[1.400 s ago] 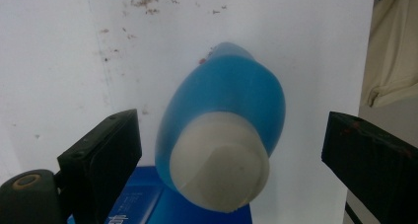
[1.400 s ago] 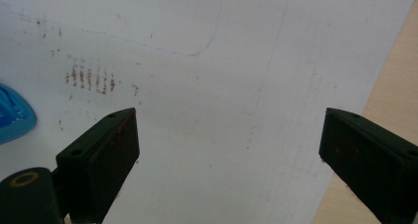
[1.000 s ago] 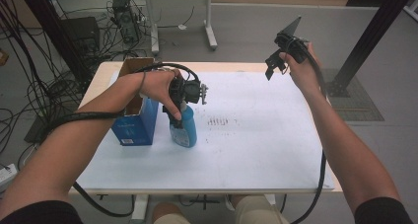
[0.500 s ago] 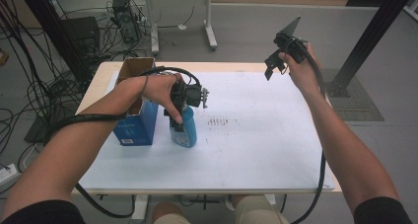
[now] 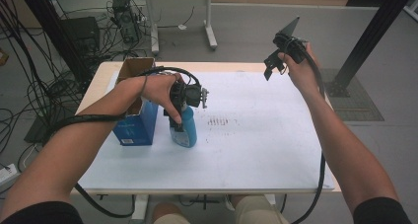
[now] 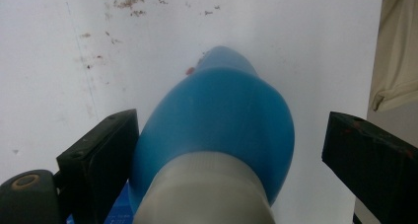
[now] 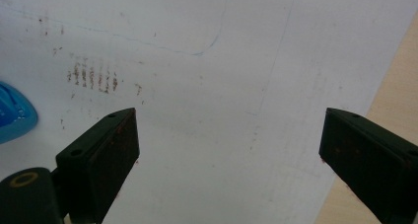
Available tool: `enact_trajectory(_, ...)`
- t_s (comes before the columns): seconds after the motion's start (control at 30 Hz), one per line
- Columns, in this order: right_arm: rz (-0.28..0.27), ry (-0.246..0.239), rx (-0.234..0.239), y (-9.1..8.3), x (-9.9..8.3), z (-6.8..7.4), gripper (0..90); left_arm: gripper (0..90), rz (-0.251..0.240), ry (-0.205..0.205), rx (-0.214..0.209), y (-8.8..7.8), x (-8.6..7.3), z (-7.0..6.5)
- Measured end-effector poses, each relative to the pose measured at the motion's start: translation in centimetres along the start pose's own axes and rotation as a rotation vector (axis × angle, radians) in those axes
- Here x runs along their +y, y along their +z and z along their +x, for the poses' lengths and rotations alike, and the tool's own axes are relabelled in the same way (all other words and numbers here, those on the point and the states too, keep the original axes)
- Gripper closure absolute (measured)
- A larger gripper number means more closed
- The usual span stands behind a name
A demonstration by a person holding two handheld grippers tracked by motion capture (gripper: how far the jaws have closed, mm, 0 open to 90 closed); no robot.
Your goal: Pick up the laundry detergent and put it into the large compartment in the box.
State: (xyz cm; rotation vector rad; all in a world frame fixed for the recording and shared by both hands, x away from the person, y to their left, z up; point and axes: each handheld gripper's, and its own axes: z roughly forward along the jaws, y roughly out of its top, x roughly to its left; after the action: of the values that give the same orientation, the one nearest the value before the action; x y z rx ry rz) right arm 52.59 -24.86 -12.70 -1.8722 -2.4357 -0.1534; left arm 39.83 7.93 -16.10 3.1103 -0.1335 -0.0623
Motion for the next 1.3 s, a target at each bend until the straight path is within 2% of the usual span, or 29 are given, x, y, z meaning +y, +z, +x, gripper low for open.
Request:
enact_trajectory(0.47,-0.001,0.002,0.001,-0.02,0.04,-0.03,8.3,8.4,-0.002,-0.004,0.012,-0.41,-0.49,-0.12)
enact_trajectory(0.87,0.0,0.001,0.004,0.05,0.11,0.04,8.3,8.4,0.015,-0.003,0.014,-0.32,-0.25,-0.18)
enact_trajectory(1.3,-0.002,-0.001,0.006,0.06,0.08,0.13,8.3,8.3,0.006,-0.003,0.026,-0.48,-0.45,-0.52)
